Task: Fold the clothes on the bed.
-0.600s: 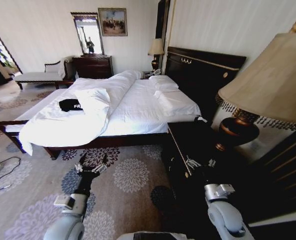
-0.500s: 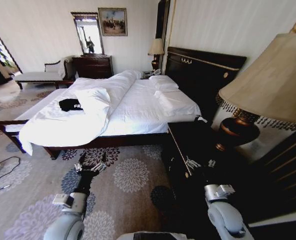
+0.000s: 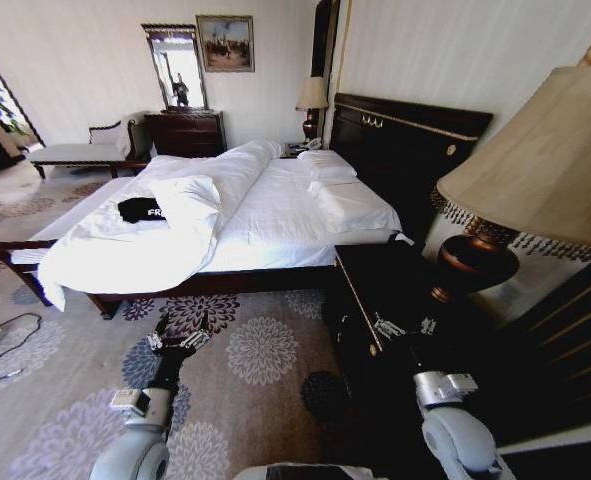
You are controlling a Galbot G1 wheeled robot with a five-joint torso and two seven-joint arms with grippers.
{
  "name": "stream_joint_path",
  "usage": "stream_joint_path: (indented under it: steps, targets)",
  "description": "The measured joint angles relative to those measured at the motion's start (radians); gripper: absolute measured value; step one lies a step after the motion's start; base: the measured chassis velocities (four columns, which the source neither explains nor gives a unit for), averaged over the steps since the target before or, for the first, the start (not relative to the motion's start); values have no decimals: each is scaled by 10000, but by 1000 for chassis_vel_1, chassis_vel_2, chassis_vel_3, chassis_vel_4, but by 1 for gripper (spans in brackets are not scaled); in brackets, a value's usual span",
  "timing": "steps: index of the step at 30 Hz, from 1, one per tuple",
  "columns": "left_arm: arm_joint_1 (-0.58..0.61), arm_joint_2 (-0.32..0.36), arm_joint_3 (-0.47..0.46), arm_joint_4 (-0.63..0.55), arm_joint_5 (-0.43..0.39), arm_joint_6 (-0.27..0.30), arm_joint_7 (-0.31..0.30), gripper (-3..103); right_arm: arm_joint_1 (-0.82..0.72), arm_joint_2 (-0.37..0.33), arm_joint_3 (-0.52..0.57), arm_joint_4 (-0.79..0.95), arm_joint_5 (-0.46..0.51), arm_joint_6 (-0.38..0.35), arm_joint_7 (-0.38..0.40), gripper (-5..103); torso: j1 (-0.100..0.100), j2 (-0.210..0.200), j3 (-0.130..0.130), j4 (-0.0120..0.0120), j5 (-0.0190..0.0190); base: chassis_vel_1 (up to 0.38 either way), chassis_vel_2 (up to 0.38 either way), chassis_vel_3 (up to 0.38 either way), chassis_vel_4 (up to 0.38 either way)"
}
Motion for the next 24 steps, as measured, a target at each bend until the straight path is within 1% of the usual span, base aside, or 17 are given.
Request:
stream_joint_path:
  steps: [7,15,24]
  targets:
    - [99,-69,-6,-56,52,35,-70,100,-16,-108,81,-48,-47,206,-201,100,0,-1,0,0,0,0,0,0,0]
    - [149,-160,1,-67,222,-10,-76,100,59,148,-48,-263,-414,217,-238,100,0,0,0,0,0,0,0,0,0]
    - [159,-232,60,5,353,-88,-76,100,138,244,-88,-488,-572,290,-288,100,0,0,0,0,0,0,0,0,0]
